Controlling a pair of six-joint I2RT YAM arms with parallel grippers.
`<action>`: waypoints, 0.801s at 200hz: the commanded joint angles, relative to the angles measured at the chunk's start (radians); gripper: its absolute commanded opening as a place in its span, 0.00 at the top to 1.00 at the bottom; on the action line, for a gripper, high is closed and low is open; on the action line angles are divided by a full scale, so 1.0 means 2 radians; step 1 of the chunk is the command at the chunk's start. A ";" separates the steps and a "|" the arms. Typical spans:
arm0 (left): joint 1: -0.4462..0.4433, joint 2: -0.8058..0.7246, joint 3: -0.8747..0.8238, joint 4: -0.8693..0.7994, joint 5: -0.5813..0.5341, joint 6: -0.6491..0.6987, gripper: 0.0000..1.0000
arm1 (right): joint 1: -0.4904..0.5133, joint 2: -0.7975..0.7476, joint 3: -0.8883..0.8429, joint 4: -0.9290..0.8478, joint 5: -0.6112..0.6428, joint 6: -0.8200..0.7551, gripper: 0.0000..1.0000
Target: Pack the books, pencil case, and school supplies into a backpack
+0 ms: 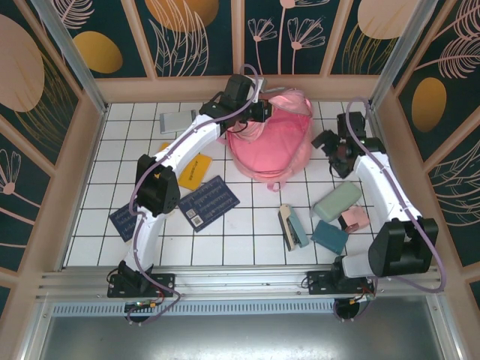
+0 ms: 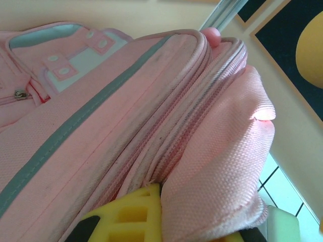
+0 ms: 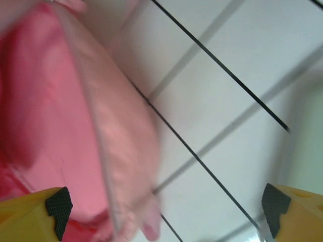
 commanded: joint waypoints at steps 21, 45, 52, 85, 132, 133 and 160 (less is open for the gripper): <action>0.008 0.017 0.020 0.077 0.022 -0.014 1.00 | 0.013 -0.061 -0.076 -0.138 0.003 0.129 0.01; 0.009 0.031 0.039 0.074 0.037 -0.023 1.00 | 0.017 -0.090 -0.118 -0.141 0.001 0.162 0.01; 0.009 0.032 0.042 0.073 0.038 -0.024 1.00 | 0.021 -0.095 -0.129 -0.137 -0.002 0.168 0.01; 0.012 0.048 0.062 0.066 0.040 -0.026 1.00 | 0.035 -0.086 -0.158 -0.128 -0.002 0.189 0.01; 0.016 0.060 0.072 0.067 0.046 -0.034 1.00 | 0.030 -0.045 -0.165 -0.079 0.026 0.172 0.01; 0.016 0.060 0.073 0.067 0.046 -0.034 1.00 | 0.030 -0.044 -0.166 -0.076 0.027 0.171 0.01; 0.016 0.059 0.073 0.067 0.047 -0.033 1.00 | 0.024 -0.007 -0.182 -0.017 0.016 0.149 0.01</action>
